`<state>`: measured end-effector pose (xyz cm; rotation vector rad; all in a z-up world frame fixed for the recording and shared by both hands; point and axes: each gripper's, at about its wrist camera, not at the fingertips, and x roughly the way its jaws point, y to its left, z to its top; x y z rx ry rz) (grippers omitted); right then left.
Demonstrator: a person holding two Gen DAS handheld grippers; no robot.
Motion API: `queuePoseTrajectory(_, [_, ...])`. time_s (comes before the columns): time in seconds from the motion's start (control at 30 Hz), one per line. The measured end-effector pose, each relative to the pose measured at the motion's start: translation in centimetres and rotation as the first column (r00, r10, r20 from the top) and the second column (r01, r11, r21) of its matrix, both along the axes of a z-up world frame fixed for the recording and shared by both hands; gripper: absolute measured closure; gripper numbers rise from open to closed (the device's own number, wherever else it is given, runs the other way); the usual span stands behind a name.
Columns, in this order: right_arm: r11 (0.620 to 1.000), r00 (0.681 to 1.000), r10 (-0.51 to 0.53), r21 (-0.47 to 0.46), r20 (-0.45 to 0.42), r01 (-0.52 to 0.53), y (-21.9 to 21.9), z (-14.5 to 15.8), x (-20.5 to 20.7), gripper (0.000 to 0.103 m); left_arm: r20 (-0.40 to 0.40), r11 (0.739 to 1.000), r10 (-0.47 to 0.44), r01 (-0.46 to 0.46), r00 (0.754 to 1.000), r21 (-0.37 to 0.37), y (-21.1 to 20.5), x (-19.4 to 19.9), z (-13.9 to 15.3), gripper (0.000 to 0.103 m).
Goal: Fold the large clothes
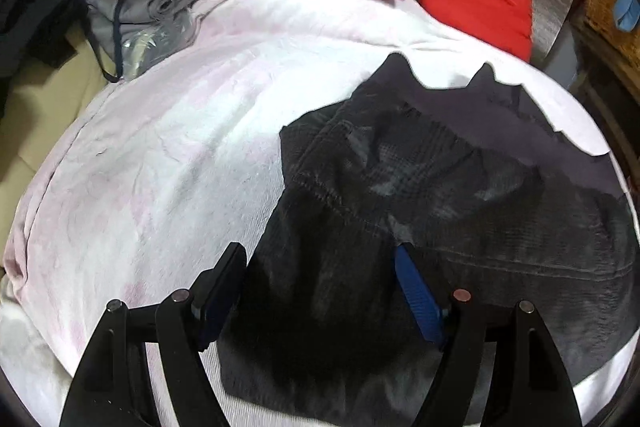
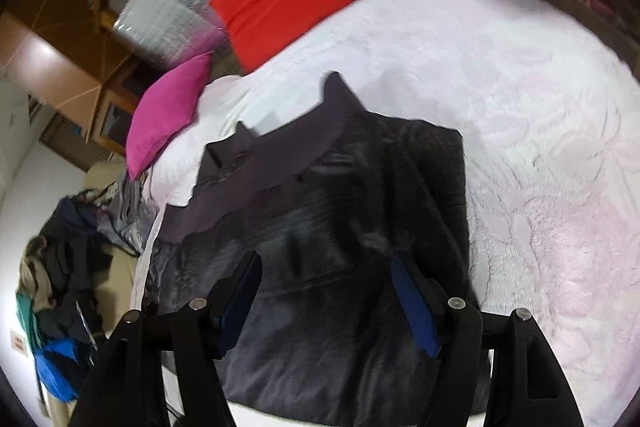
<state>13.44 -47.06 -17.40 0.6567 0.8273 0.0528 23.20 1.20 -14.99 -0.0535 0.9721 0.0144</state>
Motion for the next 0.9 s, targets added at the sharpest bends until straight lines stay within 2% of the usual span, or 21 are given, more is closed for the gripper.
queuePoseTrajectory(0.1, [0.997, 0.998, 0.010, -0.074, 0.063, -0.006, 2.6, 2.6, -2.7, 0.023, 0.064, 1.000, -0.014, 0.015, 0.998, -0.008, -0.6, -2.5, 2.2, 0.026])
queuePoseTrajectory(0.27, [0.975, 0.995, 0.046, -0.222, 0.091, -0.025, 8.3, 4.7, -7.0, 0.002, 0.199, 0.999, -0.053, 0.052, 0.979, 0.007, -4.0, -8.4, 5.8, 0.011])
queuePoseTrajectory(0.37, [0.954, 0.996, 0.041, -0.300, 0.080, -0.015, 11.3, 4.3, -9.4, 0.002, 0.245, 0.996, -0.086, 0.087, 0.966, 0.007, -6.4, -11.7, 7.0, 0.005])
queuePoseTrajectory(0.5, [0.930, 0.998, 0.020, -0.367, 0.056, 0.002, 14.1, 3.5, -11.8, 0.002, 0.233, 0.991, -0.129, 0.122, 0.964, 0.044, -9.0, -14.4, 7.6, 0.005])
queuePoseTrajectory(0.6, [0.920, 0.997, 0.025, -0.393, 0.078, 0.008, 15.2, 3.7, -13.4, 0.002, 0.248, 0.990, -0.139, 0.129, 0.959, 0.058, -9.4, -16.0, 8.2, 0.005])
queuePoseTrajectory(0.7, [0.890, 0.995, 0.026, -0.456, 0.092, 0.019, 16.0, 4.3, -14.2, 0.002, 0.250, 0.992, -0.125, 0.119, 0.960, 0.042, -9.3, -16.6, 8.9, 0.005])
queuePoseTrajectory(0.9, [0.878, 0.988, 0.040, -0.477, 0.150, 0.037, 17.1, 6.6, -15.4, 0.002, 0.266, 0.995, -0.101, 0.098, 0.959, 0.024, -9.0, -18.0, 9.9, 0.005])
